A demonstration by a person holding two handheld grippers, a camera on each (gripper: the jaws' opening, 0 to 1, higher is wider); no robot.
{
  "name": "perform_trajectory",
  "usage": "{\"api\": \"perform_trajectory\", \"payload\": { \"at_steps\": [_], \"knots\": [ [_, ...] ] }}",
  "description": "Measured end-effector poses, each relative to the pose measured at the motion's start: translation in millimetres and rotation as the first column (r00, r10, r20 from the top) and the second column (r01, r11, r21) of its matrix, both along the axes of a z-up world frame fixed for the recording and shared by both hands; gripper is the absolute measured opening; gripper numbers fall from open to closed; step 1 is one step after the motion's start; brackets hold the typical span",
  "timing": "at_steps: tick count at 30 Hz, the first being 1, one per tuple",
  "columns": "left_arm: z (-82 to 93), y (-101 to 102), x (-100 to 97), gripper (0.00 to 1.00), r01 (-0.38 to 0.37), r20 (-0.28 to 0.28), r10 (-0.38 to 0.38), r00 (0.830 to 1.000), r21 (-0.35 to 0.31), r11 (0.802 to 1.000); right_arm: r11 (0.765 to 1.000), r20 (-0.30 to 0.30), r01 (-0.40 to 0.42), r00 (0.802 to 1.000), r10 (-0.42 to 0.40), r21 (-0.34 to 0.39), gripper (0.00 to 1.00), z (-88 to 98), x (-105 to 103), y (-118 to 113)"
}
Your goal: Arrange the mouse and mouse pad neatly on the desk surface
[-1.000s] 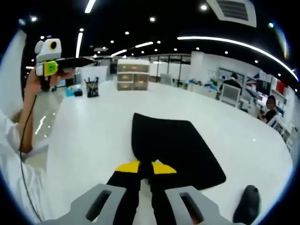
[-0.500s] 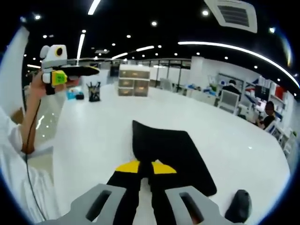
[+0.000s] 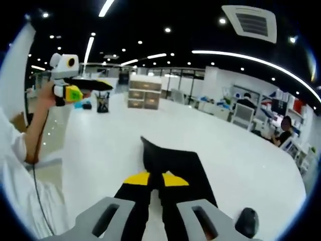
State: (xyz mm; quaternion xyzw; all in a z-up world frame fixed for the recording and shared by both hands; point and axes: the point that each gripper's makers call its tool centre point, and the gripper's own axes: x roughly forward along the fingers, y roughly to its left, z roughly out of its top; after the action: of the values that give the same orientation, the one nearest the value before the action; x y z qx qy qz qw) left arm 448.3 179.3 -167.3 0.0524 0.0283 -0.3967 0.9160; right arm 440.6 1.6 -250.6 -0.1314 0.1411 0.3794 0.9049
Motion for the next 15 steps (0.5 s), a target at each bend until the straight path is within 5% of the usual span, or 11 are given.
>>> {"api": "perform_trajectory", "payload": {
  "at_steps": [15],
  "knots": [
    [-4.0,0.4,2.0,0.66,-0.028,0.026,0.027,0.999,0.047,0.999,1.0,0.009,-0.007,1.0,0.007,-0.001,0.06,2.2,-0.9,0.2]
  ]
}}
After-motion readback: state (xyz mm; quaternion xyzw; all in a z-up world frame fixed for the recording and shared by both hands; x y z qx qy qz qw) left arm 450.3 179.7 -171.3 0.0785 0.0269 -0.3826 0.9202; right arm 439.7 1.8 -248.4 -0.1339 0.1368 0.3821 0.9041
